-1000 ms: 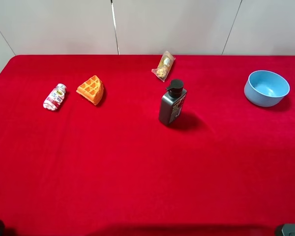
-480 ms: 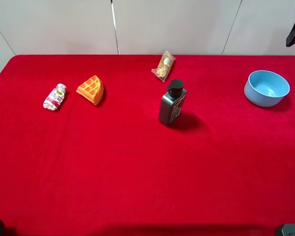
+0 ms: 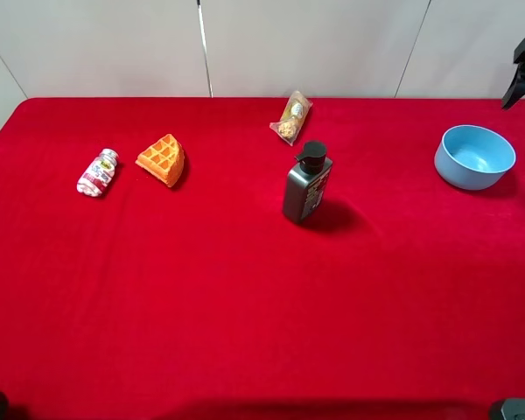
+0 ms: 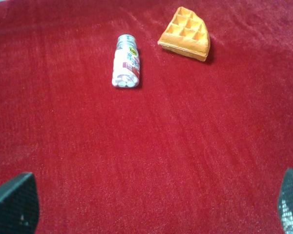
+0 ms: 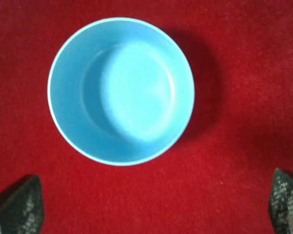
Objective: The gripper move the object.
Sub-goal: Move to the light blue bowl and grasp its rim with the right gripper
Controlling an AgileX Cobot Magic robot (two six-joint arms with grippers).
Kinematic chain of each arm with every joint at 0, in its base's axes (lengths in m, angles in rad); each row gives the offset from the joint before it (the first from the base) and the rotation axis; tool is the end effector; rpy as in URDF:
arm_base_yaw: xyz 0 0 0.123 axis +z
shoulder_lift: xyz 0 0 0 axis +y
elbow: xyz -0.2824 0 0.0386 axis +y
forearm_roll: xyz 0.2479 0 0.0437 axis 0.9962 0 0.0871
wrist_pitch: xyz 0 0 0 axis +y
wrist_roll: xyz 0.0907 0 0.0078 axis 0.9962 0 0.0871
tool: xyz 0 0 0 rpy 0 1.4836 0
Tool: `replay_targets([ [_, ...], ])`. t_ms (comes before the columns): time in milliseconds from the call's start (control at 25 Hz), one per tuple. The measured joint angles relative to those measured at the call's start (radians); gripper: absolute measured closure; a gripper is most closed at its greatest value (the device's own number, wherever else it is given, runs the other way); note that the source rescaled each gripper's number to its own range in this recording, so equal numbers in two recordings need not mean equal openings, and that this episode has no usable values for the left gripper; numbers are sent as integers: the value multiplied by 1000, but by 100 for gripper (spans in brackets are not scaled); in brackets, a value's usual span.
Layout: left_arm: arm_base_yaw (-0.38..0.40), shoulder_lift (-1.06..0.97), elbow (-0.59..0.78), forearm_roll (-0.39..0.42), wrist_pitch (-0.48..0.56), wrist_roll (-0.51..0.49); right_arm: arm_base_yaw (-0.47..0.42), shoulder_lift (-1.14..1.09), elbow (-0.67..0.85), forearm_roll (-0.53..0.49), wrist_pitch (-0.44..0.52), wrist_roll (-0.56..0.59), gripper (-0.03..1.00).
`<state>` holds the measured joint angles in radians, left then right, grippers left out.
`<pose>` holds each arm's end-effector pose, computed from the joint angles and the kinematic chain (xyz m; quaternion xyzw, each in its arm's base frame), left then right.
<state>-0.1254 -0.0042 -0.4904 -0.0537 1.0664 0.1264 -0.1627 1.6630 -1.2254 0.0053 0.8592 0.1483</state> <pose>-0.0052 -0.0037 0.2741 0.1085 0.8489 -0.0266 0.5166 0.3351 -0.0546 0.2500 0.1537 0.9717 0.0010 0.1796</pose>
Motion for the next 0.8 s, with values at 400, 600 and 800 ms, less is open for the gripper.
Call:
replay_targets([
  [400,0,0,0,0,0,0,-33,163,-1,5,-88,-5,-3],
  [600,0,0,0,0,0,0,-92,233,-1,12,-117,-5,-3],
  [800,0,0,0,0,0,0,-112,297,-5,26,-141,-15,-3],
])
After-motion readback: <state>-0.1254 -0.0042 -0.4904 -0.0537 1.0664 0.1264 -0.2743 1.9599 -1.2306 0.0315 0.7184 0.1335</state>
